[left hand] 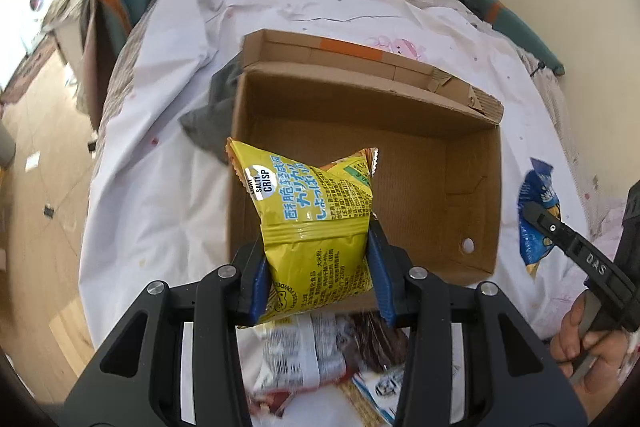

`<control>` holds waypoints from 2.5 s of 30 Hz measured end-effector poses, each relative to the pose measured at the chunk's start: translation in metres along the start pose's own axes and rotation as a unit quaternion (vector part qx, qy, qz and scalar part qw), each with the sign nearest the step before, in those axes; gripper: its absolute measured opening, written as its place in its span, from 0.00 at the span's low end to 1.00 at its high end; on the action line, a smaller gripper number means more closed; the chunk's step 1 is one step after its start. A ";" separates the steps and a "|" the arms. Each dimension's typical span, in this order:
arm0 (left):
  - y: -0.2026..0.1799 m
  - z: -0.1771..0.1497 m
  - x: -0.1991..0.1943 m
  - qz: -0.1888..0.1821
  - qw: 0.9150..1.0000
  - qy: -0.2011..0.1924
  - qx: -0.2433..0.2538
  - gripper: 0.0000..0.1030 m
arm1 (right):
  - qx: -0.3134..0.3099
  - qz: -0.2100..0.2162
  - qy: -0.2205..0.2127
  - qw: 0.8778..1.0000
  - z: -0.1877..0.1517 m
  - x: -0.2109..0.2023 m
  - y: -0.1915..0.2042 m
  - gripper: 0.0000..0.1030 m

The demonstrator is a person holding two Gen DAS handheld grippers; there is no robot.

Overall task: Organize snacks
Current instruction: 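Carry both packets into the box and open both tools to release them, then withdraw both tools from the box back toward the snack pile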

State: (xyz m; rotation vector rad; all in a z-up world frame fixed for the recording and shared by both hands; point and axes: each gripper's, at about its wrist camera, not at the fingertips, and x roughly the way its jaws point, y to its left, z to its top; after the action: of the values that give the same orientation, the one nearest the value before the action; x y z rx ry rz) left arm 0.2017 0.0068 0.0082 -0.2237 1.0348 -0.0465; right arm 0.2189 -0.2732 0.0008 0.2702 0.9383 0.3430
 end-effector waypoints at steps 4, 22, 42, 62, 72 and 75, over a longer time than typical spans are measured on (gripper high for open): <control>-0.013 0.006 0.021 0.007 1.000 0.003 0.031 0.37 | -0.023 0.009 0.015 1.000 0.006 0.036 0.014 0.29; -0.015 0.001 0.071 0.010 0.999 0.016 0.037 0.38 | -0.056 -0.024 0.063 0.996 -0.008 0.091 0.021 0.29; -0.021 -0.003 0.075 0.022 0.998 0.022 0.053 0.39 | -0.063 -0.026 0.080 0.994 -0.009 0.100 0.025 0.30; -0.014 -0.001 0.032 0.012 0.998 -0.030 0.056 0.90 | -0.035 -0.002 -0.012 0.999 0.009 0.057 0.025 0.97; -0.001 -0.011 -0.003 0.038 0.995 -0.088 0.036 0.90 | -0.055 -0.030 -0.030 0.998 -0.003 0.021 0.038 0.98; 0.004 -0.017 -0.009 0.038 0.995 -0.089 0.030 0.90 | -0.053 -0.028 -0.035 0.998 -0.009 0.007 0.038 0.99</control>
State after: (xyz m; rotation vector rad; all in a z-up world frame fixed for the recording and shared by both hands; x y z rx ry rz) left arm 0.1821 0.0092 0.0068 -0.1299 0.8621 0.0113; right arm 0.2088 -0.2345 0.0043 0.1580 0.8539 0.3275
